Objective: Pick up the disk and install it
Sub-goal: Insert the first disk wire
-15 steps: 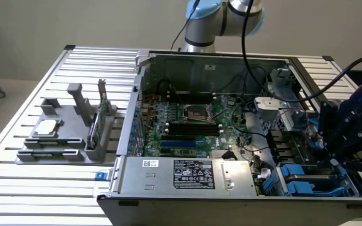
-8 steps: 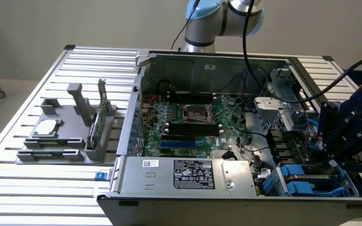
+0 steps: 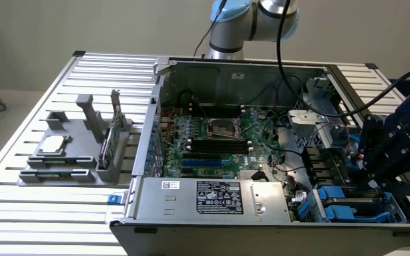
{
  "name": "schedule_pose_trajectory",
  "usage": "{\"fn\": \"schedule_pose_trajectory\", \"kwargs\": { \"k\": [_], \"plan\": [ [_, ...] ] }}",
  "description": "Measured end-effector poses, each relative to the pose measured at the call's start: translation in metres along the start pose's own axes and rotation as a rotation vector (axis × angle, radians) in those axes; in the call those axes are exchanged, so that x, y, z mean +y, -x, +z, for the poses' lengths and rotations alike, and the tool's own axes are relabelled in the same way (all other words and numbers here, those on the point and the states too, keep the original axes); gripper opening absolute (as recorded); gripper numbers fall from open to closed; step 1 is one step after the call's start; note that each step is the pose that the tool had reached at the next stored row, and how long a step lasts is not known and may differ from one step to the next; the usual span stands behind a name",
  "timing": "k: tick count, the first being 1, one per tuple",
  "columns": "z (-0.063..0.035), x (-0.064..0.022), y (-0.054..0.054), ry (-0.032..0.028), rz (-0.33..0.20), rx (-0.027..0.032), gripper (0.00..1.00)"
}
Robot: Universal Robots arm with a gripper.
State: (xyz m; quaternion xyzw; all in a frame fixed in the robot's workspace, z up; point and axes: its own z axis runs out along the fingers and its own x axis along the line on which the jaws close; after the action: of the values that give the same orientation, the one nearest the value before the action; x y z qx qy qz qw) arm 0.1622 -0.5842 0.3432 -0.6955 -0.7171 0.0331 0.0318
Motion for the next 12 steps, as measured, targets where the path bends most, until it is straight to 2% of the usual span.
{"fn": "schedule_pose_trajectory", "kwargs": {
  "k": [12],
  "plan": [
    [-0.0006,0.007,-0.0014,-0.0017,0.07,-0.0028,0.17]
  ]
}}
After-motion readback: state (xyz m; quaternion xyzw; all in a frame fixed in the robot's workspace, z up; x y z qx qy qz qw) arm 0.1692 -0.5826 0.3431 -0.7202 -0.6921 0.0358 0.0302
